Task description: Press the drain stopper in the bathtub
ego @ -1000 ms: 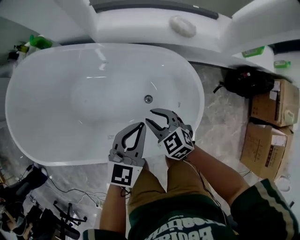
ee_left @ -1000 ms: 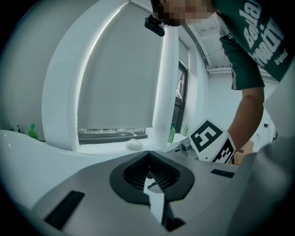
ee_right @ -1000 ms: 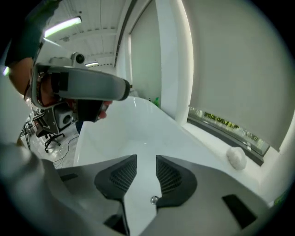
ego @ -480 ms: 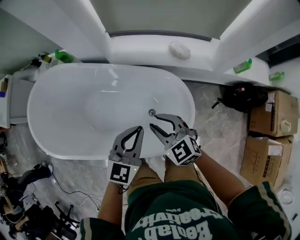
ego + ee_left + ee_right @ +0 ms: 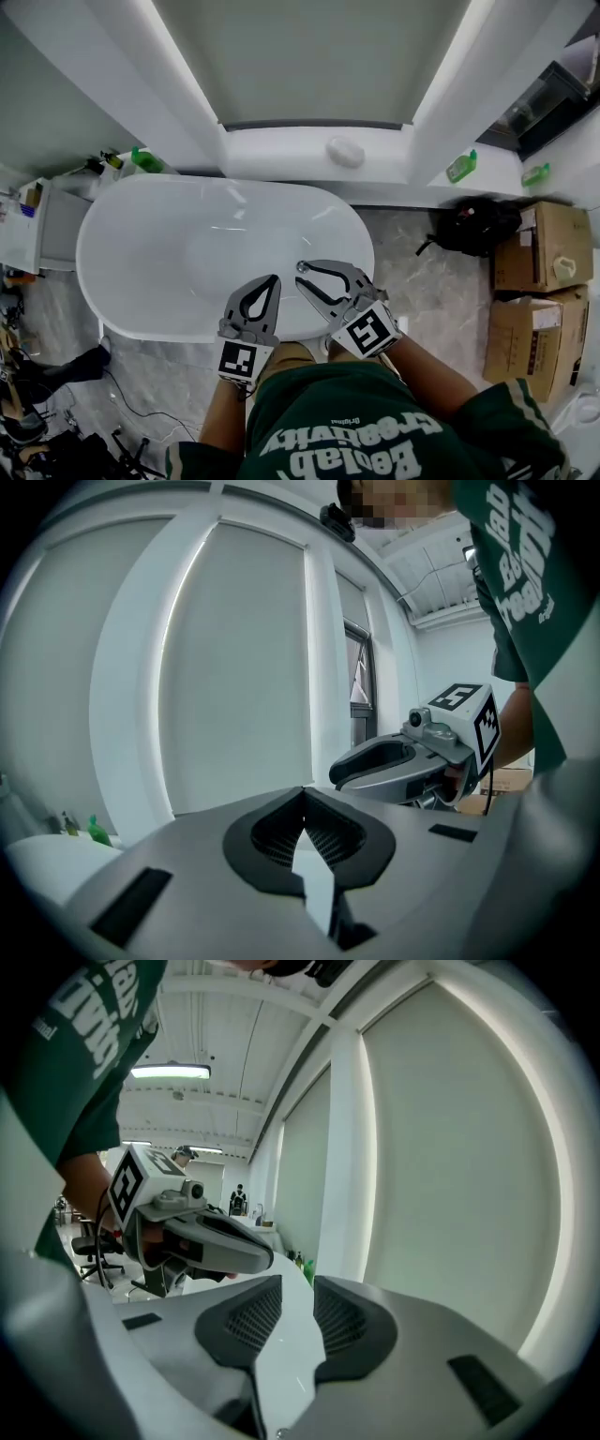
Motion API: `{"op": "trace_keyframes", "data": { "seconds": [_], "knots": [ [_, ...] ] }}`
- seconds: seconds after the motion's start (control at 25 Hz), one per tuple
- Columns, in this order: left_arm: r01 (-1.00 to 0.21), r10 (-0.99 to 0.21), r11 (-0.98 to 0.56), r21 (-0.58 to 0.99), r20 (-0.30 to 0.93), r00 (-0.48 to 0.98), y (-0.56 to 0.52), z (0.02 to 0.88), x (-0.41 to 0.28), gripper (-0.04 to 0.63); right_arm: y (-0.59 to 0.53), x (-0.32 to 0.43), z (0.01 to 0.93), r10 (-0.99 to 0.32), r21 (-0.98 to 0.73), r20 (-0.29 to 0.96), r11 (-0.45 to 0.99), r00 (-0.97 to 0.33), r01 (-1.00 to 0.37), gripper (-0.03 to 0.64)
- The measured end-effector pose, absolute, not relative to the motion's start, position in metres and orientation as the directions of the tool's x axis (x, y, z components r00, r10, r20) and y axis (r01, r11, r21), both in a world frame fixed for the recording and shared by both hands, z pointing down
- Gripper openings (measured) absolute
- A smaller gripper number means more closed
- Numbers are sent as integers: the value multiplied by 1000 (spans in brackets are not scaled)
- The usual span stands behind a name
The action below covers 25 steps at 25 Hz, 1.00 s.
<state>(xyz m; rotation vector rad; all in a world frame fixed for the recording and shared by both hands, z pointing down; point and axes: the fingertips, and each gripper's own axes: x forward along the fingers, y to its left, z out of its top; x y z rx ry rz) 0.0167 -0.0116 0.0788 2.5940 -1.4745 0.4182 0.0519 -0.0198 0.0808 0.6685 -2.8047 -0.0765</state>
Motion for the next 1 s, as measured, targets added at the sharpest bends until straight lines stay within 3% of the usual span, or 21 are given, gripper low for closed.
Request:
{"op": "trace_keyframes", "data": {
  "seconds": [0.4,0.68,1.0],
  "knots": [
    [-831,-832,-547,-96,165,529,-23,3,62,9,-18,87,-12,-465,89,11,882,-885,-463,57],
    [-804,-813,-582,-125,132,568,-24,-23,82,9,-15,101,-32,-478,84,-20,874,-878,-478,17],
    [-790,-802,-597,-143,134,582,-23,-23,97,9,-19,115,-35,-497,64,-48,864,-867,-499,15]
  ]
}}
